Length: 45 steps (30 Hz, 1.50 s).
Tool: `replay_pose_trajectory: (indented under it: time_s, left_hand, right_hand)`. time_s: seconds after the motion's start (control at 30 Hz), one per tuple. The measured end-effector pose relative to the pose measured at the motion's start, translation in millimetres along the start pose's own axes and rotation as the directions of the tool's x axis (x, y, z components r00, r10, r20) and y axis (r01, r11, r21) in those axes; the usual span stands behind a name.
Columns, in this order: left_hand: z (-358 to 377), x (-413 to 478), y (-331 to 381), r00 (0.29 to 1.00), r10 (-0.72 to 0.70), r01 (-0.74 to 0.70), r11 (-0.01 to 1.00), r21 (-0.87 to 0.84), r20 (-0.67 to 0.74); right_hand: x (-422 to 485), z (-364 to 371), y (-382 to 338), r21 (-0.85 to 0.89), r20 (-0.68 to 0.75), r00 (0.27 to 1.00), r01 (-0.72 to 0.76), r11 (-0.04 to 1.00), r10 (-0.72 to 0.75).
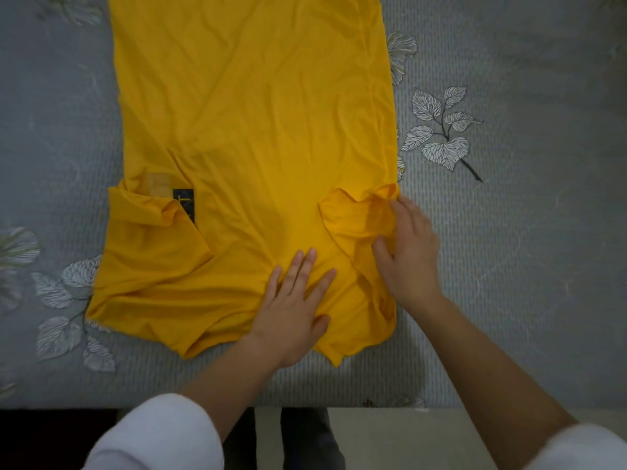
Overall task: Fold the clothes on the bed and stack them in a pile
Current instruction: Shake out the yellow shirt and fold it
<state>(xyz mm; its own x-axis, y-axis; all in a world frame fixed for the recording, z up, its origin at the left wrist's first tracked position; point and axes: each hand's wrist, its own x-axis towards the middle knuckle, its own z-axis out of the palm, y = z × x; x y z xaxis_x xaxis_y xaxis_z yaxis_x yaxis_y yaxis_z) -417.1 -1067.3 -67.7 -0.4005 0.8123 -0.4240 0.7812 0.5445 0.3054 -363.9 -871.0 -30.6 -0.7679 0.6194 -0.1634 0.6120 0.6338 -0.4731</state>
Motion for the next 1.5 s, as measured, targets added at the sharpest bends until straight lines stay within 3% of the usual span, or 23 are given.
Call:
replay_pose_trajectory:
  time_s: [0.1, 0.2, 0.27, 0.47, 0.6, 0.77, 0.9, 1.0, 1.07, 1.17, 1.3, 1.43, 1.5]
  left_hand:
    - [-5, -6, -1, 1.0, -0.027, 0.026, 0.996, -0.081, -0.009]
    - [-25, 18, 2, 0.964, -0.155, 0.112, 0.973, -0.2, -0.216]
    - [-39, 46, 4, 0.94, -0.148, 0.075, 0.969, -0.234, -0.309]
    - [-55, 111, 14, 0.949, -0.204, 0.148, 0.962, -0.231, -0.242]
    - [-63, 119, 17, 0.954, -0.211, 0.15, 0.95, -0.273, -0.212]
    - [-75, 98, 14, 0.955, -0.21, 0.068, 0.844, -0.532, -0.211]
    - [-78, 69, 2, 0.975, -0.214, 0.086, 0.616, -0.783, -0.062]
    - [-75, 63, -2, 0.953, -0.229, 0.289, 0.474, -0.832, 0.2]
    - [-74, 65, 0, 0.916, -0.279, 0.387, 0.418, -0.822, 0.289]
    - [-72, 68, 2, 0.917, -0.356, 0.345, 0.486, -0.803, 0.179]
    - [-65, 57, -9, 0.855, -0.518, 0.271, 0.424, -0.864, 0.014]
    - [-62, 49, -22, 0.829, -0.546, 0.466, 0.554, -0.69, 0.121]
    - [-68, 56, -21, 0.826, -0.528, 0.514, 0.565, -0.645, 0.196]
  right_hand:
    - [-4, 11, -2, -0.096, 0.095, 0.995, 0.05, 0.994, -0.041]
    - [-13, 13, -3, -0.009, -0.066, 0.998, -0.004, 1.0, 0.004]
    - [-22, 14, 0, 0.038, -0.104, 0.994, -0.016, 0.999, 0.02]
    - [-26, 6, 20, 0.227, 0.057, 0.996, -0.074, 0.971, 0.063]
    - [-23, 3, 28, 0.259, 0.1, 0.994, -0.071, 0.963, 0.046]
    - [-28, 7, 32, 0.294, 0.08, 0.993, -0.11, 0.95, 0.09]
    - [-37, 11, 32, 0.271, 0.068, 0.995, -0.088, 0.959, 0.072]
    - [-38, 13, 31, 0.228, 0.08, 0.995, -0.08, 0.97, 0.063]
    - [-38, 12, 31, 0.211, 0.087, 0.994, -0.081, 0.974, 0.063]
    - [-38, 10, 32, 0.201, 0.119, 0.991, -0.086, 0.976, 0.063]
    - [-42, 8, 36, 0.123, 0.2, 0.98, -0.02, 0.992, -0.005]
    - [-47, 9, 40, -0.034, 0.29, 0.953, 0.097, 0.995, -0.083]
    - [-48, 9, 42, -0.081, 0.329, 0.934, 0.172, 0.982, -0.137]
